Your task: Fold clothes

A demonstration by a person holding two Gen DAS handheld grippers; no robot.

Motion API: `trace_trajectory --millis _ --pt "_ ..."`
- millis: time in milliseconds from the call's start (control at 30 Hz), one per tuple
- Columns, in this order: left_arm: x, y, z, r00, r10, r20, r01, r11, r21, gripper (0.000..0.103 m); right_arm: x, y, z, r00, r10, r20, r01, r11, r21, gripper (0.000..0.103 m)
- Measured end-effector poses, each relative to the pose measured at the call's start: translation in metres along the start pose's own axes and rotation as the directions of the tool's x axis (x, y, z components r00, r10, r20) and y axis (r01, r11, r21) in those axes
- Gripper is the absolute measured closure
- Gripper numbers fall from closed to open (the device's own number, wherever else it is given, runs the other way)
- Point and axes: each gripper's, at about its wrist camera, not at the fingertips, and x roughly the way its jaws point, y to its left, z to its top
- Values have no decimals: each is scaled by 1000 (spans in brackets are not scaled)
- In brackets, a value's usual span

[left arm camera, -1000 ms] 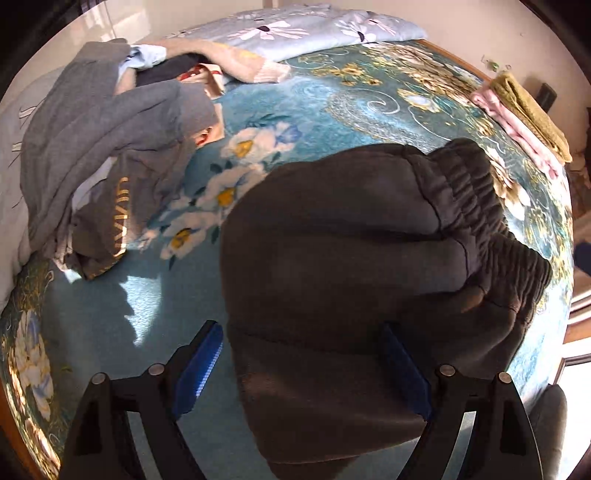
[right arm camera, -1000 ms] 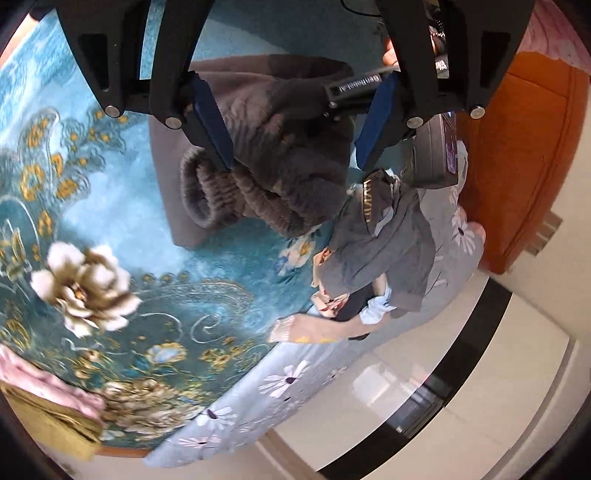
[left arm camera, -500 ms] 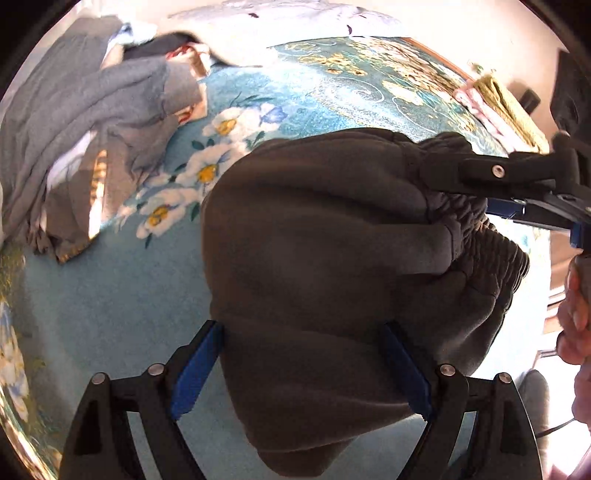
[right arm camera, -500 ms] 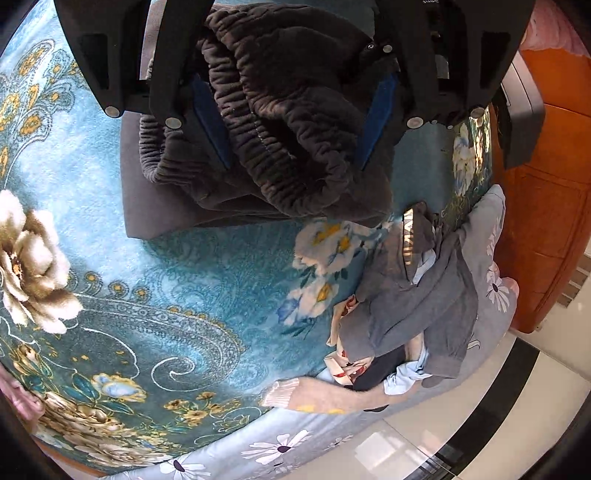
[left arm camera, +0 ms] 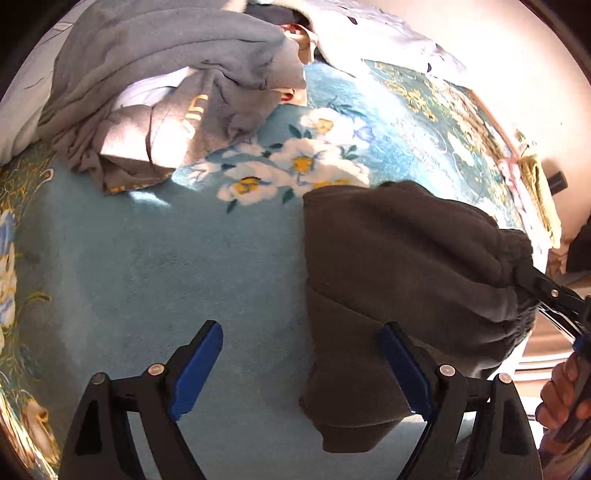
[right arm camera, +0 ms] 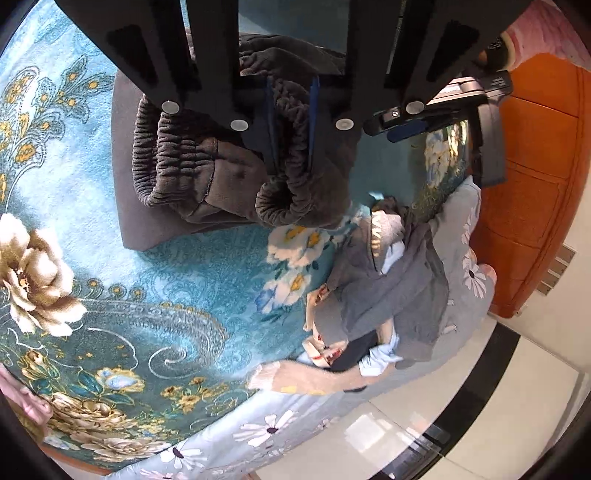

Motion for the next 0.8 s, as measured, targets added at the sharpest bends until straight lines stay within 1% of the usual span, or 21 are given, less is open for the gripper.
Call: trace_trajectory --millis 33,100,200,400,500,567,633,667,767,800 --pt "-4 1 0 1000 -9 14 9 1000 4 14 -10 -3 1 999 15 28 -15 1000 18 89" --pt "-9 1 0 999 -29 27 28 999 21 14 -26 -17 3 997 15 70 -20 998 66 90" --pt "-6 -5 4 999 -50 17 49 998 43 14 -48 -45 4 993 2 120 -21 987 157 90" --pt "2 -27 3 993 -116 -15 117 989 89 14 -69 -87 -3 985 -58 162 11 961 276 90" --pt "-2 -34 2 987 -162 -9 162 983 87 14 -56 -103 -10 988 -84 128 38 944 327 90" --pt "1 -37 2 981 -190 -24 192 979 72 14 -43 -111 -16 991 -94 97 54 935 350 90" --pt "7 -42 -3 981 -183 -60 187 979 78 14 -29 -118 -22 992 -103 67 71 925 373 89" --pt "11 -43 -7 983 -165 -74 172 981 88 14 -25 -120 -23 992 -111 57 82 924 374 89" --pt "24 -38 -14 983 -146 -108 153 987 59 13 -19 -119 -23 989 -140 38 118 927 355 88" --pt "29 -36 -15 985 -123 -120 130 990 50 13 -17 -119 -22 988 -150 32 130 928 349 87"
